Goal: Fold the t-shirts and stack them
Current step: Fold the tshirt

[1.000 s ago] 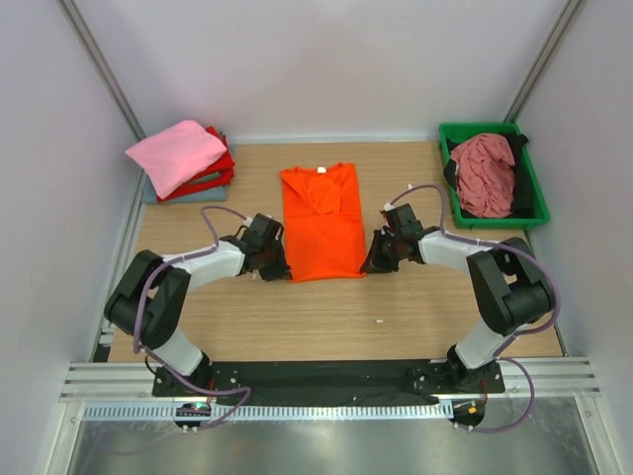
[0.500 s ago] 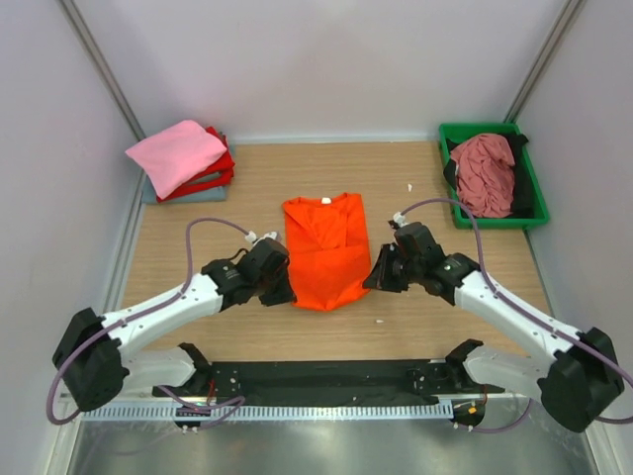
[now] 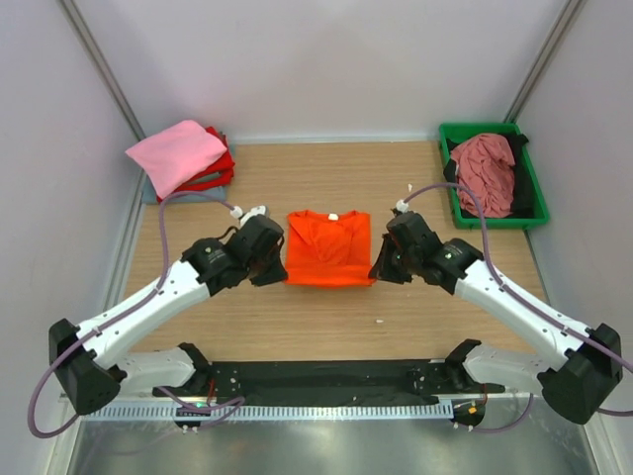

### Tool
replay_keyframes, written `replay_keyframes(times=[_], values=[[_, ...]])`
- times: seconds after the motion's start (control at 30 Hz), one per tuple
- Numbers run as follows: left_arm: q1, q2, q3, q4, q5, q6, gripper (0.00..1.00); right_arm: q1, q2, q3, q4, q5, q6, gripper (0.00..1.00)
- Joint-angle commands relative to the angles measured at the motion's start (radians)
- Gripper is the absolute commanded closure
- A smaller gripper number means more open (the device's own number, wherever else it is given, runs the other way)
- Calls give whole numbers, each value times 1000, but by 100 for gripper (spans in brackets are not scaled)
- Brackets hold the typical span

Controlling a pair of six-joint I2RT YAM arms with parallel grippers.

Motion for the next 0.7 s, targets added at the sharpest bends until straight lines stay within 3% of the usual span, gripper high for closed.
replay_keyframes(times=[0.0, 0.47, 0.57, 0.63, 0.67], values=[[50, 82, 119, -58, -55, 91, 96, -21, 66, 126, -31, 114, -53, 99], [280, 401, 404, -16, 110, 243, 97, -213, 349, 333, 33, 16, -201, 99], [341, 525, 525, -16, 145, 283, 95, -264, 498, 450, 35, -30, -251, 99], [379, 674, 678, -31, 160, 316, 91, -304, 610, 586, 39, -68, -283, 98], [424, 746, 748, -91, 169, 321, 89, -340, 750, 737, 24, -82, -297, 94]])
